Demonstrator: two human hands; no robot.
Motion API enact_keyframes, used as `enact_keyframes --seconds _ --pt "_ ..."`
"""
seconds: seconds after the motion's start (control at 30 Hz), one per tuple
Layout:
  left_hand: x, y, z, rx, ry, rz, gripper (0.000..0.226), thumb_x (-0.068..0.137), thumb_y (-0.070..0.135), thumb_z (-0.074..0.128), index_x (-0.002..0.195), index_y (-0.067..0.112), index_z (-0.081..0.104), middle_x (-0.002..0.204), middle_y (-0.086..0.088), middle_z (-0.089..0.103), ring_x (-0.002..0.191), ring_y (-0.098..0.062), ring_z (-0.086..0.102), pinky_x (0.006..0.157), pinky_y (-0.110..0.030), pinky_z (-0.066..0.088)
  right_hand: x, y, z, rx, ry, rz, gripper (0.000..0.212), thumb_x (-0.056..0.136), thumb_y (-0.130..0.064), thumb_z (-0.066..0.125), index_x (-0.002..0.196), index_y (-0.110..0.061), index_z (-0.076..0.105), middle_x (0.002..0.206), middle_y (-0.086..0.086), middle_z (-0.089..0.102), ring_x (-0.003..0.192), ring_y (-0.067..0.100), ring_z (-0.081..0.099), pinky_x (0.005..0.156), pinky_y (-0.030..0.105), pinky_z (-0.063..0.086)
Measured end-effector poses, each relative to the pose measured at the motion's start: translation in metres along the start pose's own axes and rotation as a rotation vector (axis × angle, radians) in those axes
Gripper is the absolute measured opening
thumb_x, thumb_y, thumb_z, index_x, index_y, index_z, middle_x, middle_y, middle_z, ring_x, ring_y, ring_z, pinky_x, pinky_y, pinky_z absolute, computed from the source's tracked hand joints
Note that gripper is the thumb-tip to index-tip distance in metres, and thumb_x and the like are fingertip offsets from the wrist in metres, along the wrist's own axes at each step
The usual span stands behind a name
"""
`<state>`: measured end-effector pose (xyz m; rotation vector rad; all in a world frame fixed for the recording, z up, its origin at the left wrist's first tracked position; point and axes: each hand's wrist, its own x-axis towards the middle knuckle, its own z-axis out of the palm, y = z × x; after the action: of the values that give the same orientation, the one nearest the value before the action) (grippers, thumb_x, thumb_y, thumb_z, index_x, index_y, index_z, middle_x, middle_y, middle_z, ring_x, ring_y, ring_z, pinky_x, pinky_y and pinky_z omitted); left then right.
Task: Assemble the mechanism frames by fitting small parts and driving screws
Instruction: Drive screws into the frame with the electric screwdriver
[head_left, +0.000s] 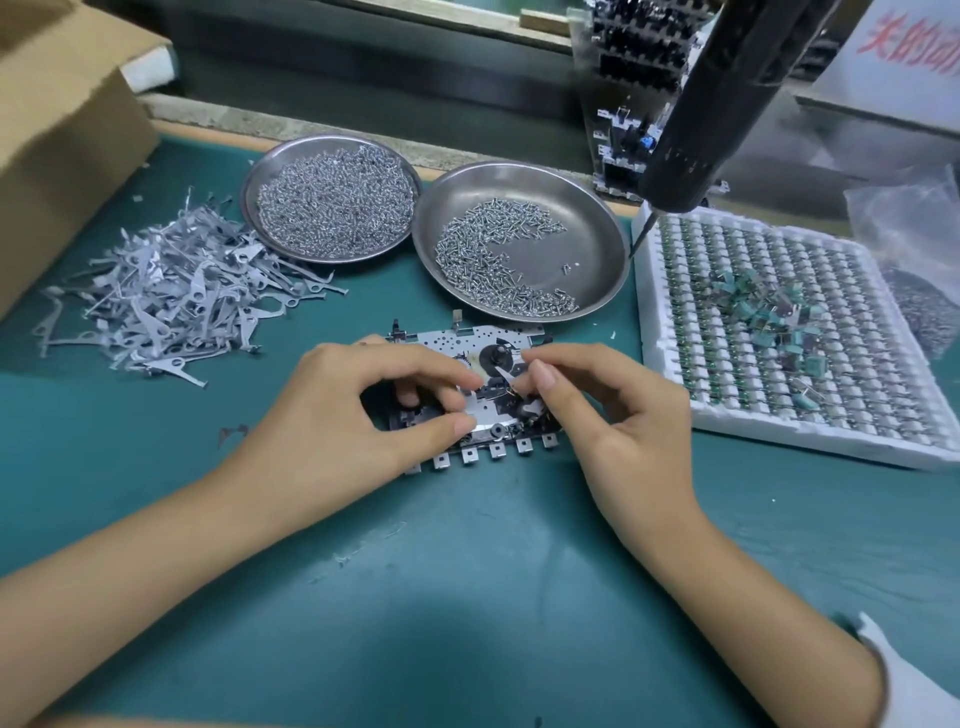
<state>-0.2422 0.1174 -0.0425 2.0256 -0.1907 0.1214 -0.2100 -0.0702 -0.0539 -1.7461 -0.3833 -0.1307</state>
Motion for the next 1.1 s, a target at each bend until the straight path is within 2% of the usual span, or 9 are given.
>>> enact_keyframes --seconds 0.1,0.2,0.27,0.33,0.4,0.63,0.77,0.97,1.1 --pt "0.007 -0.002 -0.006 0.070 0.125 0.093 0.016 0.079 0.035 0.073 0.094 0.031 0.071 0.082 0.012 0.065 0.074 -0.012 0.055 0.074 -0.016 0.043 0.001 0.001 0.000 0.016 0.024 -0.006 0.015 0.086 0.000 0.064 0.091 -0.012 0.071 0.078 0.000 0.072 0.075 0.003 0.066 0.073 0.013 0.047" --pt "0.030 -0.009 -0.024 0.268 0.360 0.128 0.015 0.092 0.020 0.061 0.104 0.021 0.070 0.094 0.003 0.063 0.075 -0.004 0.052 0.074 -0.011 0.039 0.002 0.000 0.000 0.032 0.044 -0.016 0.020 0.086 0.000 0.065 0.089 -0.019 0.070 0.077 -0.002 0.072 0.075 0.005 0.067 0.073 0.015 0.048" --pt "0.052 -0.015 -0.039 0.464 0.398 0.073 0.023 0.095 0.016 0.056 0.115 0.014 0.066 0.106 -0.008 0.062 0.084 -0.014 0.056 0.081 -0.021 0.042 0.002 0.000 0.000 0.036 0.049 -0.022 0.021 0.086 -0.001 0.065 0.089 -0.021 0.071 0.076 -0.003 0.072 0.074 0.005 0.066 0.073 0.014 0.048" --pt "0.073 -0.022 -0.049 0.677 0.337 -0.038 0.034 0.095 0.020 0.055 0.128 0.013 0.058 0.121 -0.016 0.057 0.103 -0.032 0.055 0.092 -0.036 0.042 0.003 0.000 0.001 0.041 0.055 -0.020 0.022 0.086 -0.001 0.065 0.088 -0.023 0.071 0.076 -0.003 0.072 0.075 0.005 0.067 0.072 0.014 0.048" --pt "0.089 -0.025 -0.052 0.790 0.250 -0.174 0.039 0.095 0.025 0.056 0.133 0.015 0.054 0.129 -0.017 0.055 0.118 -0.036 0.049 0.098 -0.043 0.039 0.003 0.000 0.001 0.041 0.058 -0.016 0.024 0.085 -0.001 0.066 0.087 -0.024 0.071 0.076 -0.002 0.073 0.075 0.007 0.067 0.073 0.014 0.049" --pt "0.095 -0.023 -0.049 0.840 0.369 -0.207 0.012 0.089 0.026 0.065 0.096 0.021 0.074 0.093 -0.010 0.072 0.096 -0.035 0.060 0.083 -0.036 0.041 0.003 0.000 0.000 0.009 0.038 -0.047 0.023 0.085 0.001 0.067 0.088 -0.021 0.072 0.076 -0.001 0.073 0.074 0.007 0.068 0.072 0.015 0.050" --pt "0.089 -0.026 -0.048 0.840 0.427 -0.116 0.012 0.089 0.027 0.065 0.095 0.021 0.074 0.098 -0.006 0.069 0.097 -0.031 0.058 0.085 -0.037 0.034 0.003 -0.001 -0.001 0.009 0.037 -0.062 0.026 0.085 0.001 0.066 0.087 -0.025 0.071 0.077 0.001 0.073 0.075 0.009 0.068 0.072 0.016 0.050" --pt "0.078 -0.028 -0.044 0.665 0.552 -0.018 0.013 0.090 0.019 0.063 0.096 0.014 0.073 0.093 -0.007 0.072 0.087 -0.030 0.064 0.089 -0.043 0.046 0.004 0.002 -0.001 -0.041 0.050 -0.113 0.026 0.085 -0.002 0.067 0.088 -0.027 0.071 0.077 -0.001 0.073 0.075 0.009 0.068 0.072 0.016 0.051" --pt "0.069 -0.020 -0.038 0.420 0.567 0.042 0.002 0.083 0.013 0.070 0.084 0.013 0.072 0.077 0.002 0.070 0.070 -0.003 0.061 0.077 -0.016 0.047 0.010 -0.002 -0.001 -0.249 0.133 -0.324 0.014 0.084 -0.005 0.064 0.093 -0.011 0.073 0.083 -0.004 0.071 0.079 0.010 0.065 0.075 0.017 0.049"
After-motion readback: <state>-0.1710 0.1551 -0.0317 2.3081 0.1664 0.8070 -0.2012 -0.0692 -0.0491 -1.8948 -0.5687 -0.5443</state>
